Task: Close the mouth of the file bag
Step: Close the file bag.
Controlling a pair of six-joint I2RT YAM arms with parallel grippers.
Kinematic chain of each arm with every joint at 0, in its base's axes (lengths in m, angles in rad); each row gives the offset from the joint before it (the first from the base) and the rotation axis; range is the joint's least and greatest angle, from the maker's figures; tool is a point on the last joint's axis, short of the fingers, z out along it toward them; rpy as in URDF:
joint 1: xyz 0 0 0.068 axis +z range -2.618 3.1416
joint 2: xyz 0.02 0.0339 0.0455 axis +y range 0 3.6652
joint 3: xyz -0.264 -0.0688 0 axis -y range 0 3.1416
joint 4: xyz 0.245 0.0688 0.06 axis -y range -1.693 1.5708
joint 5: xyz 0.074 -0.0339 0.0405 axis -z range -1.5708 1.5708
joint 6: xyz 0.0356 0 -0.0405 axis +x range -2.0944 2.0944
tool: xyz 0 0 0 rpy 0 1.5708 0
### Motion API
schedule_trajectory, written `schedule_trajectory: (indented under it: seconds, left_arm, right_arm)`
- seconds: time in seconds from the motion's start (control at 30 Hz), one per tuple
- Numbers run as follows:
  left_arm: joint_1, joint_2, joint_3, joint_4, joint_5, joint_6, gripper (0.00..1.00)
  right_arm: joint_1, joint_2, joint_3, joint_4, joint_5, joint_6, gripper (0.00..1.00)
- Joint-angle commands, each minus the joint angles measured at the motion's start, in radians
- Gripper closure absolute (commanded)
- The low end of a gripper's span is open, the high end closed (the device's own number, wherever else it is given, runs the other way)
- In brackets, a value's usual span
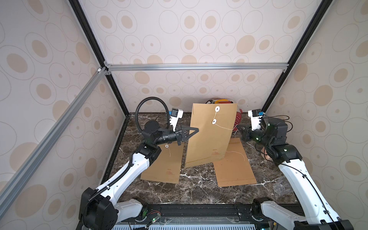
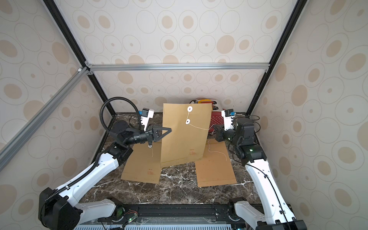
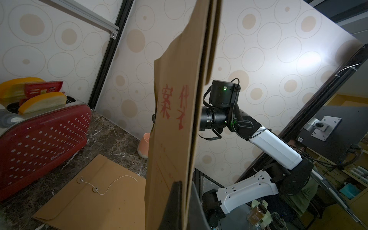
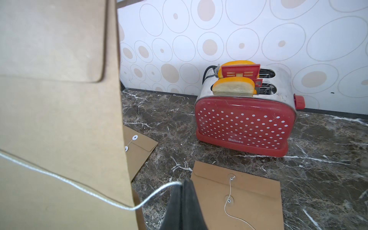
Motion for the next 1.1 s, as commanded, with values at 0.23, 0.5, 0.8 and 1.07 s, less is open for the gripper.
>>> schedule_trajectory:
  seconds: [0.23, 0.5, 0.8, 1.07]
  left_arm:
    - [0.000, -0.027, 0.067, -0.081, -0.024, 0.084, 1.00]
    - [0.000, -0.037, 0.085, -0.166, -0.049, 0.142, 1.00]
    - [-0.004, -0.037, 0.097, -0.217, -0.050, 0.186, 1.00]
    - [-0.012, -0.027, 0.109, -0.245, -0.041, 0.200, 1.00]
  right_arm:
    - [-0.004, -0.005, 0.116, -0.124, -0.013, -0.071, 1.00]
    - [-0.004, 0.033, 0.203, -0.194, 0.016, -0.145, 1.00]
    - [-0.004, 0.124, 0.314, -0.216, 0.040, -0.146, 1.00]
    - [-0.004, 0.237, 0.498, -0.277, 0.124, -0.160, 1.00]
